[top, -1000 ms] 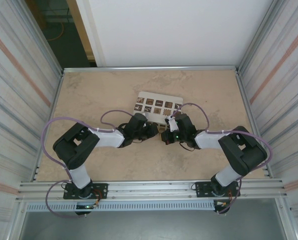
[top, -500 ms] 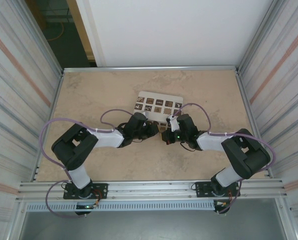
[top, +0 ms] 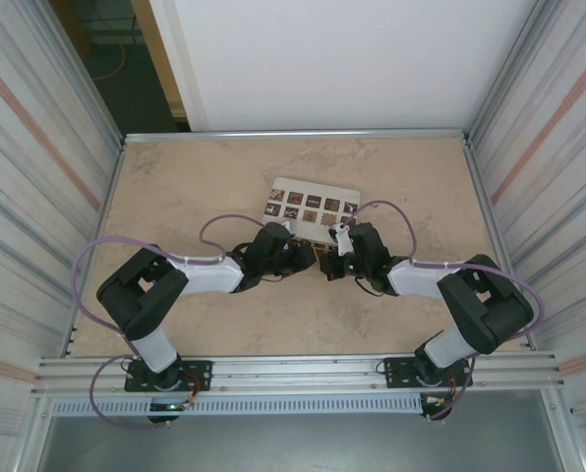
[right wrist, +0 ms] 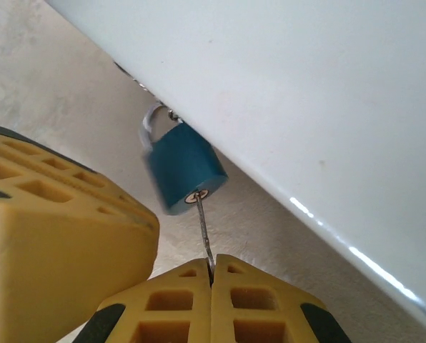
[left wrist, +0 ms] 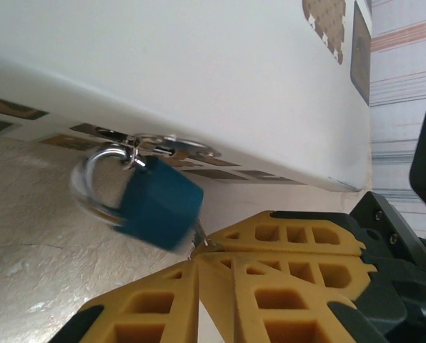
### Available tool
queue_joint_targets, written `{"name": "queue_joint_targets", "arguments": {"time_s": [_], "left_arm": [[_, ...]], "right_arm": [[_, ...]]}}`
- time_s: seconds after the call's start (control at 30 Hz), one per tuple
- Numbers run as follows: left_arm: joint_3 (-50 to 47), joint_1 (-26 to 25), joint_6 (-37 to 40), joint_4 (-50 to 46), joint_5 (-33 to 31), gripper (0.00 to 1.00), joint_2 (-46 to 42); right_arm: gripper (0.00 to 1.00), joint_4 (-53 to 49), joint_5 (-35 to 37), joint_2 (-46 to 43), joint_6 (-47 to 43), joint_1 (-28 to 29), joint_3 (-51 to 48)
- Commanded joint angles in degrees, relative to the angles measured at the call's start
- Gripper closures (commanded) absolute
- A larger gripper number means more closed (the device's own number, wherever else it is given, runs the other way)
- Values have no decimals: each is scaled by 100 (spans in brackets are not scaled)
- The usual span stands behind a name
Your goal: Unlock a padlock with a key
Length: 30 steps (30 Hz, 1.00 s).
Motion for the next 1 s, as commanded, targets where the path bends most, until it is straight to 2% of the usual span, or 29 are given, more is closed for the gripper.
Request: {"name": "queue_joint_targets", "arguments": {"time_s": [0.0,0.27,0.43,0.67,0.83,0.97], "left_arm": [[95,-21,-41,68,72,81,-188],[-147,159,209,-322,-207,79,-623],[-231,255,894,-919,-667,66,-1107],[-394,339,1721,-901,-891,52,-1316],[-440,374,2073,-732,-907,47,-1215],[-520,398,2093,-386,-780,45,-1025]], "right_arm": [[100,323,-66,-140,-42,48,62],[100,-505,-46,-260,-181,-10,76],[100,-814,-69,-601,-198,-57,-68],[100,-1414,-974,-974,-282,-461,530],[100,-1196,-1817,-743,-201,-828,1059],[100,-923,-2106,-285,-177,-1107,1435]]}}
